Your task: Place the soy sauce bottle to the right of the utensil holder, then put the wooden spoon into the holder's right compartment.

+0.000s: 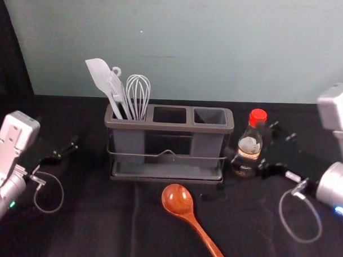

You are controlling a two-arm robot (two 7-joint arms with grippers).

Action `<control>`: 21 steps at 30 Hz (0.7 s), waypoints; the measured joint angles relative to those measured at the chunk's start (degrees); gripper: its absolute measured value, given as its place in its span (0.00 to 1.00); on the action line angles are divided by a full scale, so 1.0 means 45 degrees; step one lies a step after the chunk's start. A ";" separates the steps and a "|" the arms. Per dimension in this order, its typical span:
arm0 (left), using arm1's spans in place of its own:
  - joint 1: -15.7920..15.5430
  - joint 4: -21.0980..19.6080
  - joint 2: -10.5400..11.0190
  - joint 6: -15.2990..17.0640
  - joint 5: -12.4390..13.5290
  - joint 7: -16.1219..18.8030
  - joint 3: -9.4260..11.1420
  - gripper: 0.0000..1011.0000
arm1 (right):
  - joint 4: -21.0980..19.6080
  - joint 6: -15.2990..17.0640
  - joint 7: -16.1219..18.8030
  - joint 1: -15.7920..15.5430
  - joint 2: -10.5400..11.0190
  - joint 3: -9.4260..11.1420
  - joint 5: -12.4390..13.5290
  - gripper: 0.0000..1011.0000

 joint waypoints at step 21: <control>0.0000 0.0000 0.0000 -0.0001 0.0000 0.0000 0.0000 1.00 | 0.1758 0.7801 0.0155 0.4618 -0.1485 -0.4981 -0.1034 0.99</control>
